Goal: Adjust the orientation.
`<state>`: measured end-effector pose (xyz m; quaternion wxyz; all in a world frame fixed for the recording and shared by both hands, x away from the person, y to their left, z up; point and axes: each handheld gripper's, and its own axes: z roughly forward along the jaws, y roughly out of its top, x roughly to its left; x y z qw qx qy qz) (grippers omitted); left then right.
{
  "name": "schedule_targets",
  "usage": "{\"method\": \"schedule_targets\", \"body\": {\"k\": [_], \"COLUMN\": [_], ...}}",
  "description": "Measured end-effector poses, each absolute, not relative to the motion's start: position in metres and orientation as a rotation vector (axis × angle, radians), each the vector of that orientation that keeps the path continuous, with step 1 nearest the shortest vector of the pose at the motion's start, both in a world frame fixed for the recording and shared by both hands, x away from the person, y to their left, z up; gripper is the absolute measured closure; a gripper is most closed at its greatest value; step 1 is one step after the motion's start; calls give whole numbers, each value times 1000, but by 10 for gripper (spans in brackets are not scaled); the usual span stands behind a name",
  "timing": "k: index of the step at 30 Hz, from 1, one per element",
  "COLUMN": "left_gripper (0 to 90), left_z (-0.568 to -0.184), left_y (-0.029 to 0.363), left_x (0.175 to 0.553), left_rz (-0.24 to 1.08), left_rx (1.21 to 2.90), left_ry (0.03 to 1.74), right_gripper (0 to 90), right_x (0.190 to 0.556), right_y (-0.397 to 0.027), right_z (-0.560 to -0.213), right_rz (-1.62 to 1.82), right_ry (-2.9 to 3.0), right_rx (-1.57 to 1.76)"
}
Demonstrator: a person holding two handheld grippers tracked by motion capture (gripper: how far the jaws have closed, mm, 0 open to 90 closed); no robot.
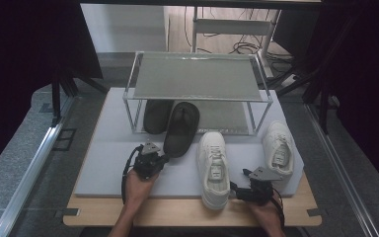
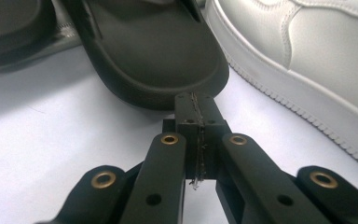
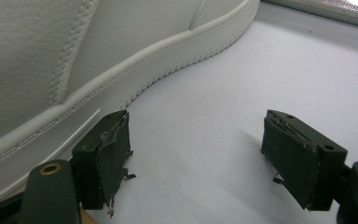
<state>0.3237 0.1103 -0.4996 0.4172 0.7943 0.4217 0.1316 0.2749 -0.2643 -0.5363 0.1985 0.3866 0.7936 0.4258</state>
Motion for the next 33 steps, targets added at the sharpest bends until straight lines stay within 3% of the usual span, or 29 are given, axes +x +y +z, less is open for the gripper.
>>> {"method": "schedule_targets", "body": {"k": [33], "left_gripper": [898], "left_z": [-508], "left_y": [78], "left_x": [392], "left_rz": [419], "left_rx": [1987], "left_ry": [1081], "right_gripper": [237], "right_x": [275], "right_y": [-264], "right_z": [-536], "right_rz": [1193], "right_ry": [2220], "right_rx": [1082]}}
